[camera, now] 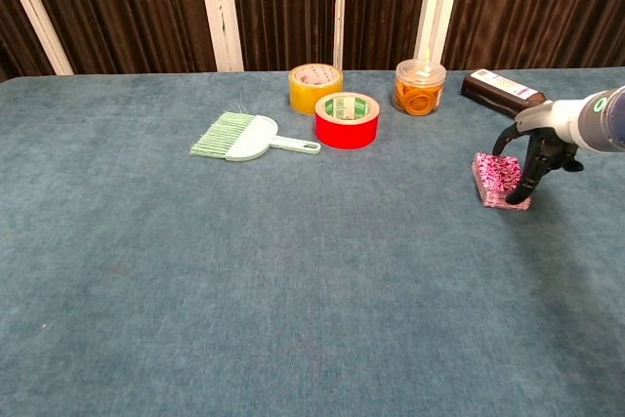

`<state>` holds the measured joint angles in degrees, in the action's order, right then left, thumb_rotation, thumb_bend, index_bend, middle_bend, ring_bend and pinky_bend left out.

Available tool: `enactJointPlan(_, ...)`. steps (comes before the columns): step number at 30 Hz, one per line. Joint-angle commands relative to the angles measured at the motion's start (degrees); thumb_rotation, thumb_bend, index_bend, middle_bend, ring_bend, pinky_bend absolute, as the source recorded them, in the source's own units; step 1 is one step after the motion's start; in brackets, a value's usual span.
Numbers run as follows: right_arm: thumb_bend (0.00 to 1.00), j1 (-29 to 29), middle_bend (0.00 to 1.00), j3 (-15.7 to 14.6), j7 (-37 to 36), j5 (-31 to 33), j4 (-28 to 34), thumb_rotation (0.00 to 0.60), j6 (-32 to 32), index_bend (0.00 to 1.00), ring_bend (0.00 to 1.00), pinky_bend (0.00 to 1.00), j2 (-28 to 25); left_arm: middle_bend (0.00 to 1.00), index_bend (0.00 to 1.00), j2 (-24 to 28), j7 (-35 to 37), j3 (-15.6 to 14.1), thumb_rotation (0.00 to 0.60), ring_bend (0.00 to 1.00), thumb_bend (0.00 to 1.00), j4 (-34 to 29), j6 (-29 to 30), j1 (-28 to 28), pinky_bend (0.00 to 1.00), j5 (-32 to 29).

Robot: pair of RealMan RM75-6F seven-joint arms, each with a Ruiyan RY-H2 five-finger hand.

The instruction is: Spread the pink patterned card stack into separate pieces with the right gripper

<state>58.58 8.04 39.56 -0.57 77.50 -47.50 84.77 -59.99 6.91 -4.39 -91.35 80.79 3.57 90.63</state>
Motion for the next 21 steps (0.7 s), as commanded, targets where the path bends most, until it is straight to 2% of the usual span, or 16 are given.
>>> enactJointPlan(1,0.23,-0.19,0.9,0.2,-0.32,-0.54,-0.48,0.6,-0.09,0.16,0.94,0.84,0.37,0.0,0.0,0.03,-0.07,0.0,0.6,0.0,0.04,-0.06,-0.01,0.02,0.0,-0.02)
enactJointPlan(21,0.23,-0.81,0.9,0.76,-0.15,-0.31,-1.22,0.6,-0.04,0.16,0.94,0.84,0.96,0.0,0.0,0.06,-0.17,-0.1,0.6,0.0,0.04,-0.05,-0.03,0.09,0.0,0.04)
